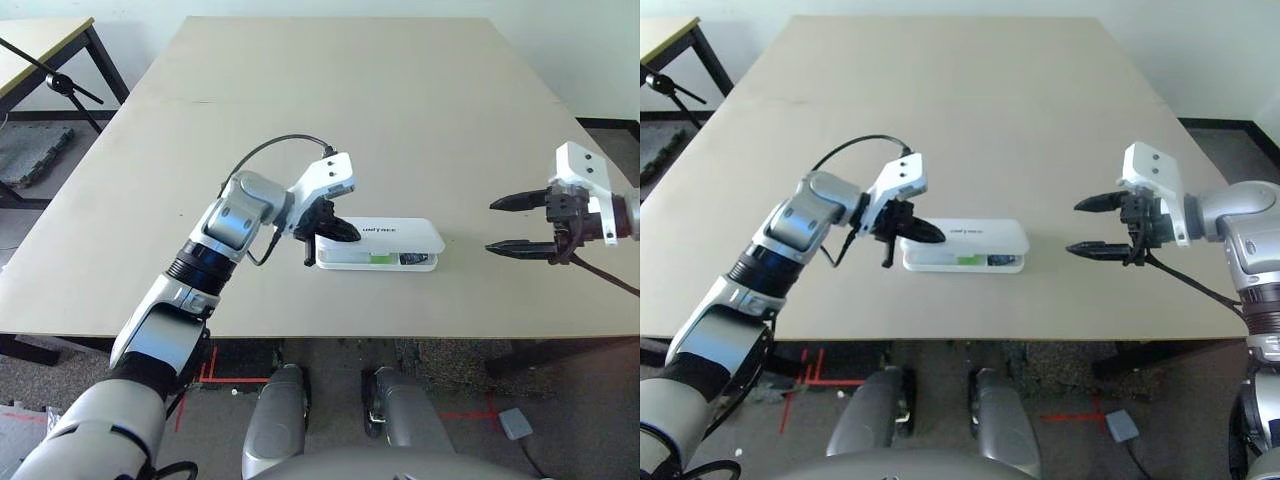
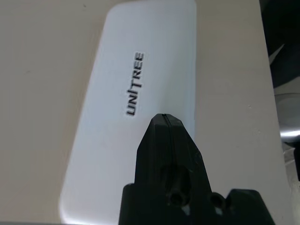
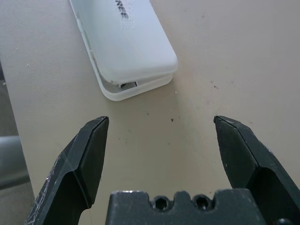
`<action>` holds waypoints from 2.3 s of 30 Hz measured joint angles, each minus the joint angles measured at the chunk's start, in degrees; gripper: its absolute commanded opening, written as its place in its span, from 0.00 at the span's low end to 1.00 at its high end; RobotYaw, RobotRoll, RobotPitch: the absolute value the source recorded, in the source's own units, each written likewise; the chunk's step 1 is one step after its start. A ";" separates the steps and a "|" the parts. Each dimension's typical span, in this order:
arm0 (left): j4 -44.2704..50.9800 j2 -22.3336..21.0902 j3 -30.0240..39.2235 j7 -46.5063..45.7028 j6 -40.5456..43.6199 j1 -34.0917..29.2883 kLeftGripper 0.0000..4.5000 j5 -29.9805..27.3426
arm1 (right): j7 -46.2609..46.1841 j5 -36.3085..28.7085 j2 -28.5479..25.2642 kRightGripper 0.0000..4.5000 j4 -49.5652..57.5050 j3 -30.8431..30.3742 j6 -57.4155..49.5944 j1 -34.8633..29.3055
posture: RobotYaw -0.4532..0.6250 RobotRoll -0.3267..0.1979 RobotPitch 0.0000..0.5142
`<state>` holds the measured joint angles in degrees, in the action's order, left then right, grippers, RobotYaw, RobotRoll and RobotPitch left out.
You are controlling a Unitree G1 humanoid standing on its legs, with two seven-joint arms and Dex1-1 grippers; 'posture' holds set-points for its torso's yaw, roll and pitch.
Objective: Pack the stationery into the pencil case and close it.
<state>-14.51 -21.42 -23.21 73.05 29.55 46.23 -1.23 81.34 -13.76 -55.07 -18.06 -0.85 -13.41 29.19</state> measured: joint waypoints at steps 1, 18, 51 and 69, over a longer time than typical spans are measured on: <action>0.00 0.24 -0.48 -0.11 0.24 -0.15 0.01 0.00 | -0.15 -0.01 0.01 1.00 0.04 0.00 0.04 -0.04 | 0.60 0.62 0.21; -2.15 -1.29 -5.17 -1.53 0.16 1.30 0.01 2.89 | -1.74 0.21 1.69 1.00 0.06 -0.38 -0.11 -0.12 | 0.60 0.62 0.20; -25.67 3.27 37.99 -71.90 -37.12 -8.71 1.00 -0.71 | -55.60 -0.19 23.09 1.00 -23.14 18.61 13.41 7.26 | 0.57 0.62 0.21; -29.21 2.69 37.88 -76.50 -44.95 -9.40 1.00 -0.80 | -67.60 -0.09 23.27 1.00 -35.43 22.42 23.13 9.47 | 0.53 0.62 0.21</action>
<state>-43.72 -18.74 14.67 -3.45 -15.40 36.83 -2.04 13.74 -13.84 -31.80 -53.49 21.57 9.72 38.67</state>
